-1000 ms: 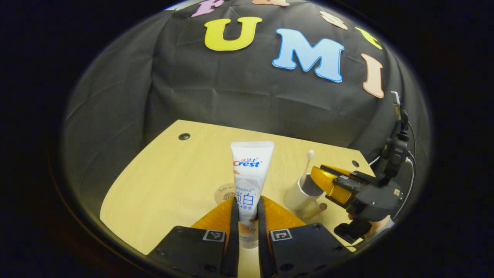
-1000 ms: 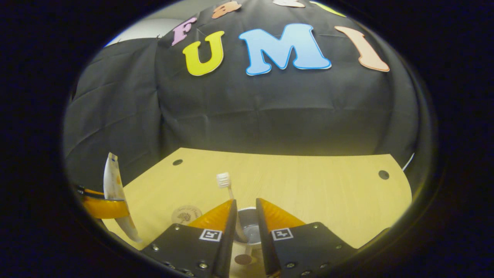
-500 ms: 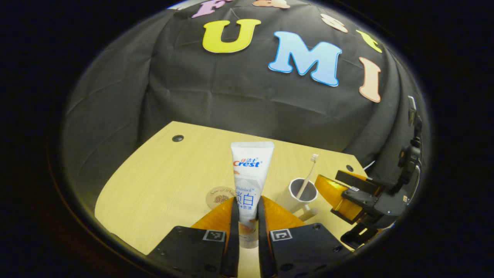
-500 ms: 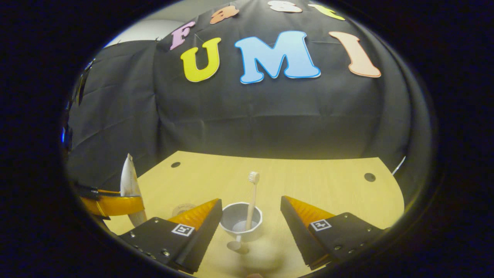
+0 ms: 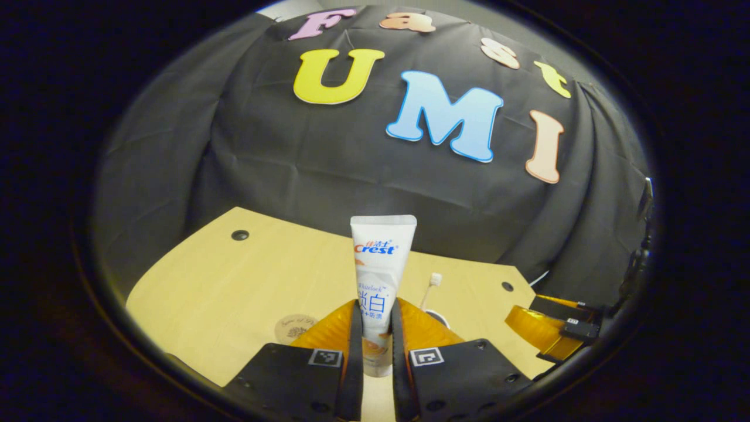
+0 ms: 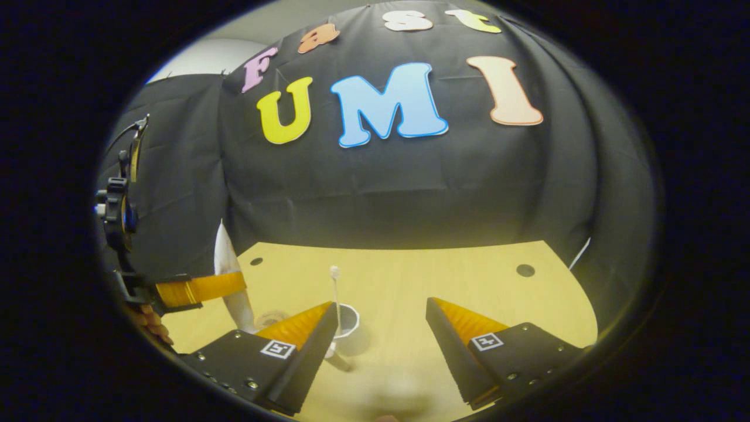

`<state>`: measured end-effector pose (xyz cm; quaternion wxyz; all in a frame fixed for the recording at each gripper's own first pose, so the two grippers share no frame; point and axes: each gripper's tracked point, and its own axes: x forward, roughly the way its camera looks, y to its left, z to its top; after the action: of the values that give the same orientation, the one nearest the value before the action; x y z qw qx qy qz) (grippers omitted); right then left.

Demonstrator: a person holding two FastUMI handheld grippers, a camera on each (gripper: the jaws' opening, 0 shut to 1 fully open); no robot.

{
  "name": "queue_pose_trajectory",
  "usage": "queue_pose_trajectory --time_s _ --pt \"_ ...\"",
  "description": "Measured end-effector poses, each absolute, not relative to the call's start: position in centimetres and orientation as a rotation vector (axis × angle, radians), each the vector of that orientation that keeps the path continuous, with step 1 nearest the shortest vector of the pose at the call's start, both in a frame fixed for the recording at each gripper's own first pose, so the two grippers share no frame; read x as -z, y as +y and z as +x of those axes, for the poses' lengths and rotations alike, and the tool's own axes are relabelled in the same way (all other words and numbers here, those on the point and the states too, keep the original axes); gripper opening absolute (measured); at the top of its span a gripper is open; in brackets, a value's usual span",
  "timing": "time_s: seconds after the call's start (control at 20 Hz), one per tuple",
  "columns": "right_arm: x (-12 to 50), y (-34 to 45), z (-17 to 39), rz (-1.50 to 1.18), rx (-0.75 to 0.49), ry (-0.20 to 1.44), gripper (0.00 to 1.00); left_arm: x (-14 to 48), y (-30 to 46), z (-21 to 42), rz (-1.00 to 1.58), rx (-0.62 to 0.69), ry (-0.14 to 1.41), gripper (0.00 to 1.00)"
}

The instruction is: Put the toothbrush and toothpaste on the desktop into the cup, then pick up the cup and place it on the coaster on the desktop.

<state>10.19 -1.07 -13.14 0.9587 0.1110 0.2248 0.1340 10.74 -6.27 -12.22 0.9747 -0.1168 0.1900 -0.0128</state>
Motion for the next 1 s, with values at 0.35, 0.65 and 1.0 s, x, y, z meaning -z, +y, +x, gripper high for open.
queue_pose_trajectory --time_s 0.35,0.65,1.0 --pt "14.8 -4.6 7.8 0.261 -0.22 0.505 0.93 10.6 -9.2 13.8 -0.362 0.08 0.24 0.28" --pt "15.3 -6.6 6.2 0.266 -0.206 0.529 0.93 11.6 -11.7 16.1 -0.341 0.116 0.152 0.29" --pt "16.9 -7.4 5.4 0.28 -0.213 0.57 0.93 17.9 -14.0 17.2 -0.222 0.146 0.217 0.27"
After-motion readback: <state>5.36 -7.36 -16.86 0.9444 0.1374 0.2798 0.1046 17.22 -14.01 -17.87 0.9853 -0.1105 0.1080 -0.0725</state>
